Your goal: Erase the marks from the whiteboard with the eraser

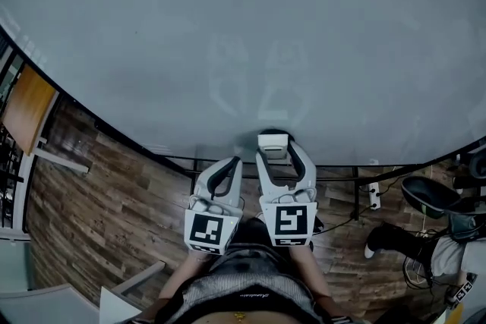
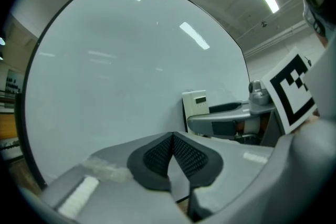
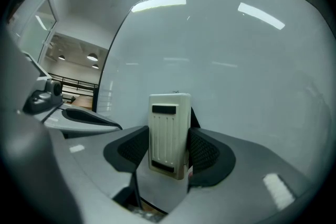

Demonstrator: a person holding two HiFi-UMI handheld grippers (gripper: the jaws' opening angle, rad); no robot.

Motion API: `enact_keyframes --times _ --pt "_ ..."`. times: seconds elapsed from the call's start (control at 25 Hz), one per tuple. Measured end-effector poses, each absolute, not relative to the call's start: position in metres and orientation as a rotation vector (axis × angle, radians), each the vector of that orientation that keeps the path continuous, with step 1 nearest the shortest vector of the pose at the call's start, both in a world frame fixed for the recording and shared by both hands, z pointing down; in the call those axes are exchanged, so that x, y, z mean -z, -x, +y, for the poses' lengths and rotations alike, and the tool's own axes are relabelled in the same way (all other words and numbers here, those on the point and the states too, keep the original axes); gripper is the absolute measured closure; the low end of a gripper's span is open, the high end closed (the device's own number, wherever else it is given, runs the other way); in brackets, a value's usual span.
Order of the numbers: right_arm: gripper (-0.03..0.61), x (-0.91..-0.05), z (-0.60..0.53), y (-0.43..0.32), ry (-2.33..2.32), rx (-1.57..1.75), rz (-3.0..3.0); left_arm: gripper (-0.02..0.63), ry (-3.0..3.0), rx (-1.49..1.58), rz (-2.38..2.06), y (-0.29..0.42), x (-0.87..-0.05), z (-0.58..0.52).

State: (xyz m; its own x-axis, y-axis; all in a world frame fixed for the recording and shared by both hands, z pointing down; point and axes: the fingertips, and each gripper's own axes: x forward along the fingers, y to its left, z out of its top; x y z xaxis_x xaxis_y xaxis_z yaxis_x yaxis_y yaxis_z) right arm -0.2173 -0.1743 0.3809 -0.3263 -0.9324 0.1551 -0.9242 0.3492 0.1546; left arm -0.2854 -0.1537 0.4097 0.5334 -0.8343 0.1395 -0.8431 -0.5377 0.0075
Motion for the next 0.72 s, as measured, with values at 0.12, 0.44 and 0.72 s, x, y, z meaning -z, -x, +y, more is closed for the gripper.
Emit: enact_keyframes --times 0.12,0.44,0.72 --pt "0.337 -0.380 -0.174 0.217 -1.630 0.064 -2.431 0.609 -2.660 -0.188 -1.526 0.286 -0.411 -0.153" --pt "0.337 -0.383 -0.171 0.218 -1.572 0.073 -2.471 0.609 -2.598 -0.205 -1.597 0.289 -0.424 -0.145" --pt "0.337 -0.384 -0.173 0.222 -1.593 0.074 -2.463 0.609 -2.558 -0.169 -1.571 0.292 -0.424 -0.147"
